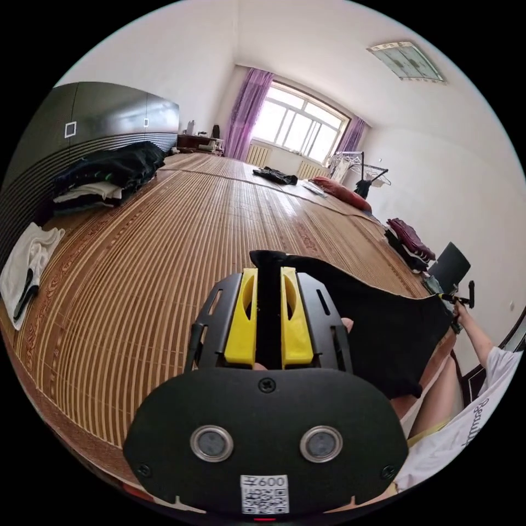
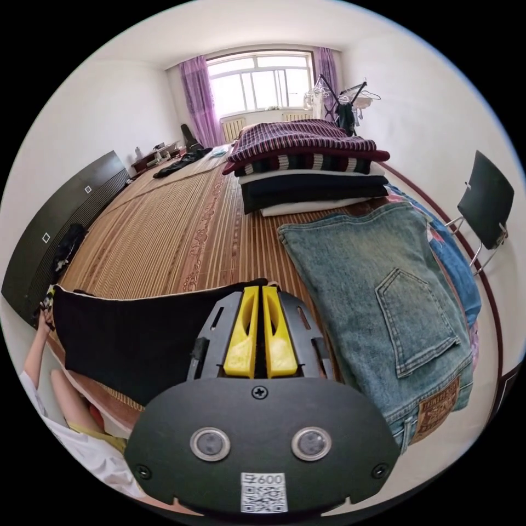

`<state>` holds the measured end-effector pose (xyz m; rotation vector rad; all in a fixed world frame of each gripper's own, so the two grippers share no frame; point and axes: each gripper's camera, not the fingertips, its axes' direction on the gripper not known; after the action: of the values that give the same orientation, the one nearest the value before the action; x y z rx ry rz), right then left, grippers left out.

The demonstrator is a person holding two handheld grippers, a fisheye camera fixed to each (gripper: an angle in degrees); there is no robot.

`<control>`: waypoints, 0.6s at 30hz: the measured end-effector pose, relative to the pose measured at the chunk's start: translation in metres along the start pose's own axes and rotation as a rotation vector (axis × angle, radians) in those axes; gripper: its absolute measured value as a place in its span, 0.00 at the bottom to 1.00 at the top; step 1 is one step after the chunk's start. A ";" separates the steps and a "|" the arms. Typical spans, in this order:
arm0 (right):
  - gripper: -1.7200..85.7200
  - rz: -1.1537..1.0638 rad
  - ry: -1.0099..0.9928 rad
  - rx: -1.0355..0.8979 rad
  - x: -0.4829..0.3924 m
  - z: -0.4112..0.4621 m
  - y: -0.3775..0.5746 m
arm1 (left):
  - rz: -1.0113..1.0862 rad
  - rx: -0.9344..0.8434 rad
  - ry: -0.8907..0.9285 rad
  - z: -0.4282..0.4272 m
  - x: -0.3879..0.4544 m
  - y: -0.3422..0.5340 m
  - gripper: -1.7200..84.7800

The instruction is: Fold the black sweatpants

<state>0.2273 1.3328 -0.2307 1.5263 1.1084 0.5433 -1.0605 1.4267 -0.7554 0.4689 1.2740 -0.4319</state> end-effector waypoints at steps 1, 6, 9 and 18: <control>0.01 0.020 0.005 -0.006 0.003 0.010 0.002 | -0.022 -0.006 0.008 0.005 -0.003 -0.001 0.08; 0.02 0.074 -0.027 0.028 0.021 0.035 0.019 | -0.192 -0.169 0.038 0.060 -0.028 0.004 0.11; 0.06 0.173 0.021 0.114 0.039 0.031 0.035 | -0.278 -0.148 0.082 0.055 -0.034 0.009 0.13; 0.01 -0.264 0.200 0.112 -0.026 0.066 0.079 | 0.046 -0.179 0.082 0.006 0.087 0.003 0.06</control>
<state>0.2973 1.2820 -0.1692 1.4132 1.4912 0.4642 -1.0333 1.4216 -0.8378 0.3669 1.3653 -0.2592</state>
